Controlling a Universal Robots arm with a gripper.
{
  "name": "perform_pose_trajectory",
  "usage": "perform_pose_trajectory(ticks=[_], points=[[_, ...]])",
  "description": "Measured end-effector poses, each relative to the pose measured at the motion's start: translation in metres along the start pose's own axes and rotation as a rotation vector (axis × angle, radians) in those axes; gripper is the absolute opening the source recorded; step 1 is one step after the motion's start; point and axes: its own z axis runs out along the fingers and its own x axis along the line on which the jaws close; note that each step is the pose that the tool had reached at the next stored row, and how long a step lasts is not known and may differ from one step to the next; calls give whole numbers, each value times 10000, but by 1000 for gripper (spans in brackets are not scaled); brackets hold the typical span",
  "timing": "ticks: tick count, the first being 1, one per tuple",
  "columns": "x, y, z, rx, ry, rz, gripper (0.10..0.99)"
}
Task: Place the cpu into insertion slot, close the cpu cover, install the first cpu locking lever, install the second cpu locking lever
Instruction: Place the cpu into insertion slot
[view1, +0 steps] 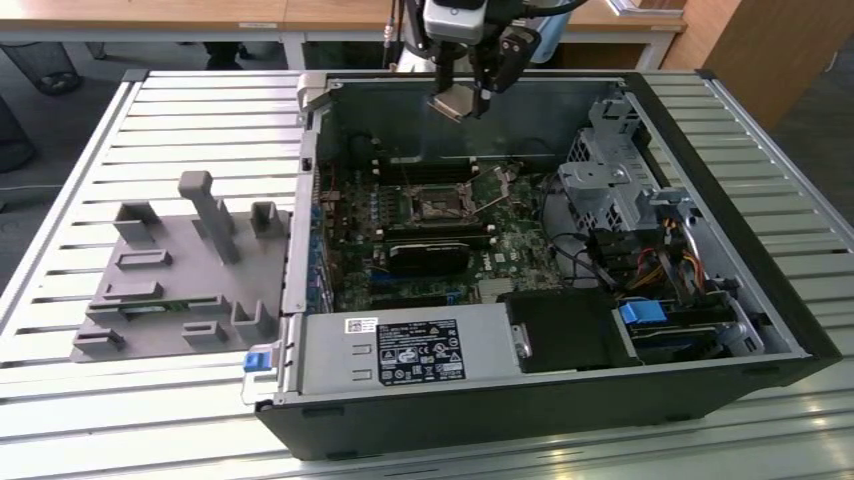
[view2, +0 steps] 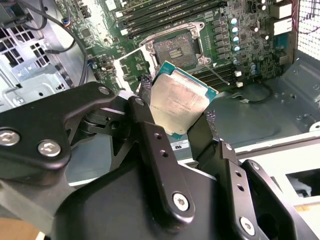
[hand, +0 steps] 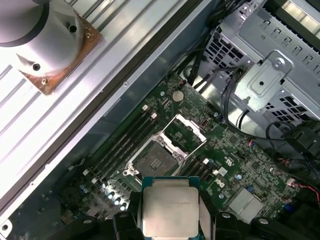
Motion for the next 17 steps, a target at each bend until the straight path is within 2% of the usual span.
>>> perform_pose_trajectory(ticks=[17], points=[[0,-1,6,-23,-110,1249,541]])
